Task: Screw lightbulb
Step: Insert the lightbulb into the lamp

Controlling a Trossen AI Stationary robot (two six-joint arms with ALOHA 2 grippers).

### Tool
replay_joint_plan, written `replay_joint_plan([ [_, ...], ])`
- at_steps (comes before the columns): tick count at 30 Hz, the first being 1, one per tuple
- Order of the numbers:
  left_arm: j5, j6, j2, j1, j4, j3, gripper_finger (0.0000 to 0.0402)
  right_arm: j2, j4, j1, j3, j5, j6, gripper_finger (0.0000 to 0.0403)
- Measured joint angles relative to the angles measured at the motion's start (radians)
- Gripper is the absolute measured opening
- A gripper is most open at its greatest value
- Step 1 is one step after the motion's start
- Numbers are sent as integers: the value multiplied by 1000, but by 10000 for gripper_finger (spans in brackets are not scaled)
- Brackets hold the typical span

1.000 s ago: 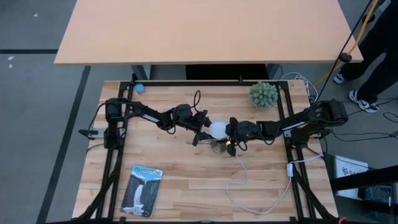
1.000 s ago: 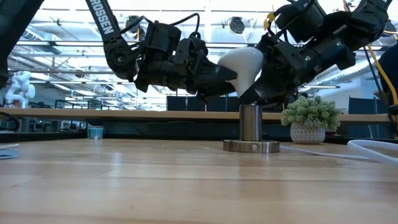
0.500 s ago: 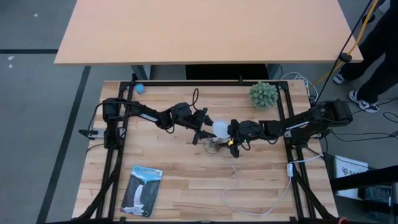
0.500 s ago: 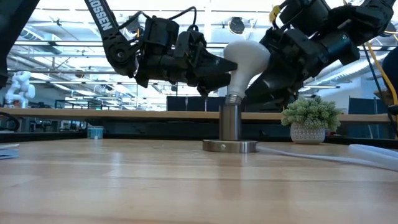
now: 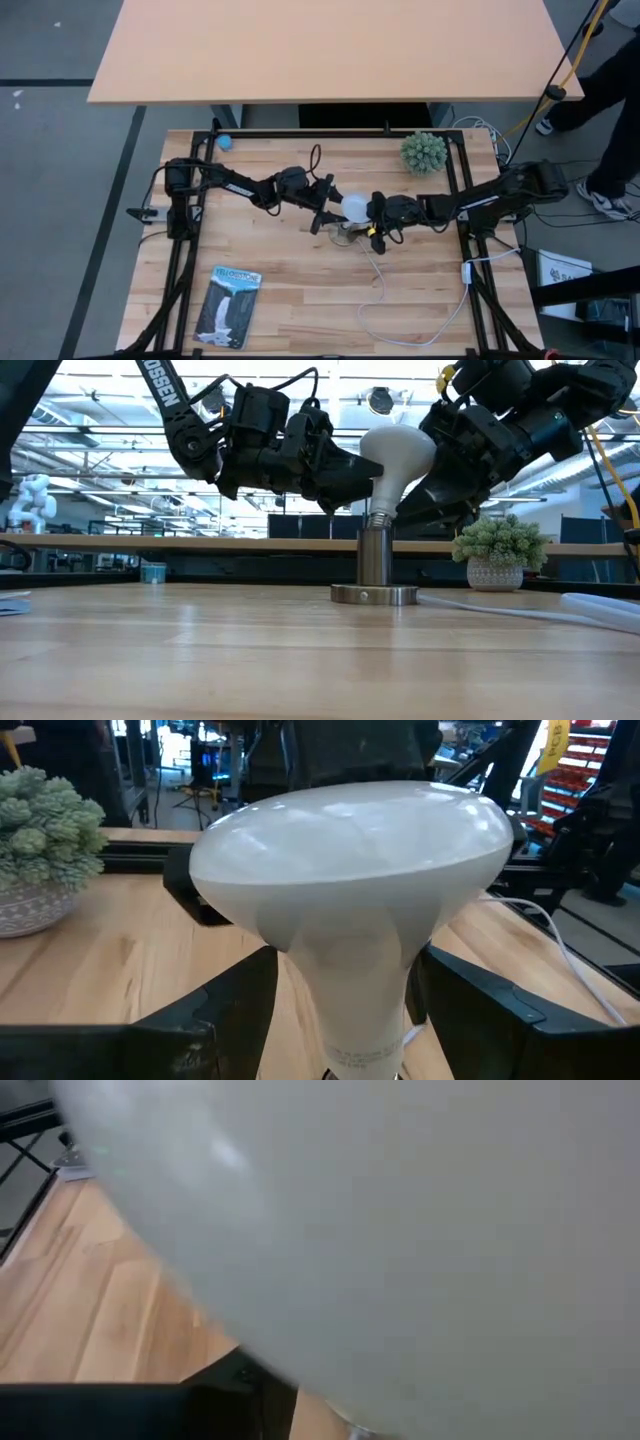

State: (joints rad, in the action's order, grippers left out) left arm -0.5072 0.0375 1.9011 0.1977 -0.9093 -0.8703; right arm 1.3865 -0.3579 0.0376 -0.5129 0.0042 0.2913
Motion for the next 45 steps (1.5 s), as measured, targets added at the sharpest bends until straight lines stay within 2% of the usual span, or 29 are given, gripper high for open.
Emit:
replay_joint_plan([
  [13,0,-26,1,3,71,0,245,-13,39,42,-9,109,-80,130],
  [22,77,-152,2,-22,139,1,245,-13,251,86,-117,262,-127,130],
  [31,104,-174,2,-43,139,1,245,-14,265,98,-117,295,-127,129],
  [40,105,-176,2,-56,139,2,245,-13,291,97,-117,460,-56,129],
  [45,111,-179,2,-56,139,2,245,-13,228,112,-117,427,-117,129],
])
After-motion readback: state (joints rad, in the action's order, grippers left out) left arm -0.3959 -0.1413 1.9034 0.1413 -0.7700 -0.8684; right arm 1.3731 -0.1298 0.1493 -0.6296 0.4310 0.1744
